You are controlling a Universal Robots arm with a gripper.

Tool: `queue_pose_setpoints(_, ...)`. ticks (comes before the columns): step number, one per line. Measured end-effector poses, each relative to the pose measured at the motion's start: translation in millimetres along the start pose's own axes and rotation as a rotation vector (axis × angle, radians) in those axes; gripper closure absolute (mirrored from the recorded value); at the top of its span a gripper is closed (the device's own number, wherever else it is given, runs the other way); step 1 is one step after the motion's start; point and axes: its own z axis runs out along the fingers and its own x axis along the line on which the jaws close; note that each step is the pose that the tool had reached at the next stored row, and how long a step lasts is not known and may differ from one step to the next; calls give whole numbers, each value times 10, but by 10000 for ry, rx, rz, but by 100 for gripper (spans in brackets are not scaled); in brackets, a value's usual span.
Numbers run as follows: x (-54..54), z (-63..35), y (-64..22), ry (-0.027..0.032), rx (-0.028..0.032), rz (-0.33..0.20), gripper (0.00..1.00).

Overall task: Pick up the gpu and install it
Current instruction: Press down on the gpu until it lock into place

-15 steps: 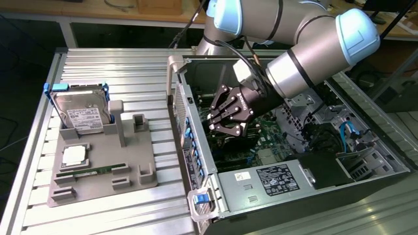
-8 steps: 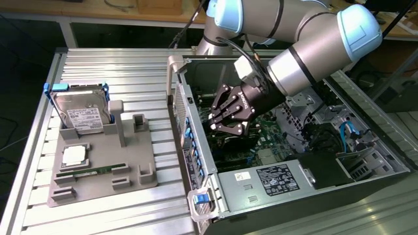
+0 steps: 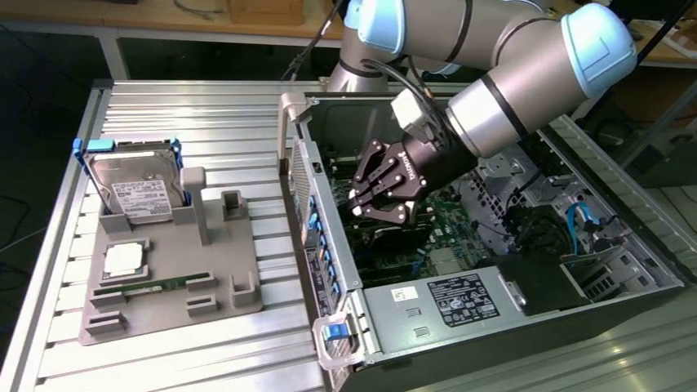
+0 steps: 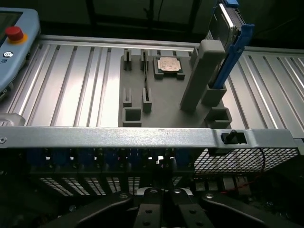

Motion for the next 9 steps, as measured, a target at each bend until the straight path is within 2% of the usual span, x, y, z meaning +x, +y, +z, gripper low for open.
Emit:
queue_pose_setpoints(1, -8, -1, 0, 54, 7, 41, 89)
queue_pose_setpoints(2, -19, 0, 0, 134, 37, 102, 89)
queue_pose_setpoints(4, -35, 3, 1, 269, 169, 200, 89)
queue_pose_setpoints(6, -44, 18, 20, 366, 297, 267, 89)
queue_pose_setpoints(9, -54, 43, 56, 485, 390, 355, 89)
